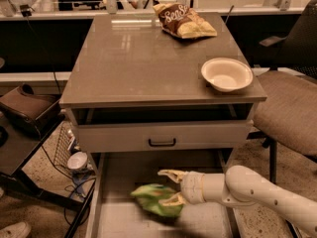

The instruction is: Place green rice chip bag into middle drawer

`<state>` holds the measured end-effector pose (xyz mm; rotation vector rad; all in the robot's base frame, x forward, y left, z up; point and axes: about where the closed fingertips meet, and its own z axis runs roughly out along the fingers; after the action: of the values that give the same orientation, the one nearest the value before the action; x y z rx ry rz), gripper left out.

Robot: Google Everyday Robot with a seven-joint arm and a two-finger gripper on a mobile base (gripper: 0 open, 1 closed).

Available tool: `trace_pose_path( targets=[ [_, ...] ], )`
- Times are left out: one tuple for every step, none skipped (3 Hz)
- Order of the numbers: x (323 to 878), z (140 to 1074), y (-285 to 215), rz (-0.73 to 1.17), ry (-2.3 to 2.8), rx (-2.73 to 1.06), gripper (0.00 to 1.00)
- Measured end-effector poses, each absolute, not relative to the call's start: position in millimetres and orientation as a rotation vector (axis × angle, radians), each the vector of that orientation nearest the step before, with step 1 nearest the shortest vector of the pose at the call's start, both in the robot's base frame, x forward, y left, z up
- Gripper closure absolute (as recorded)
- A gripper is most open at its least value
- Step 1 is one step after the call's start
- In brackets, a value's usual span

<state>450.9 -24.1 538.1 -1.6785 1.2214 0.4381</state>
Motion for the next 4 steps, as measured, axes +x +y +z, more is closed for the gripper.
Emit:
trace_pose_path(
  targets=[
    [450.5, 537.9, -22.8, 0.441, 1.219, -1.679, 0.00],
    [450.5, 537.9, -22.7, 0.441, 1.219, -1.679, 0.00],
    [457.8, 548.4, -23.4, 0.438, 1.229, -1.659, 0.00],
    [479.3, 593.5, -43.7, 0.373, 1.317, -1.553, 0.00]
  ],
)
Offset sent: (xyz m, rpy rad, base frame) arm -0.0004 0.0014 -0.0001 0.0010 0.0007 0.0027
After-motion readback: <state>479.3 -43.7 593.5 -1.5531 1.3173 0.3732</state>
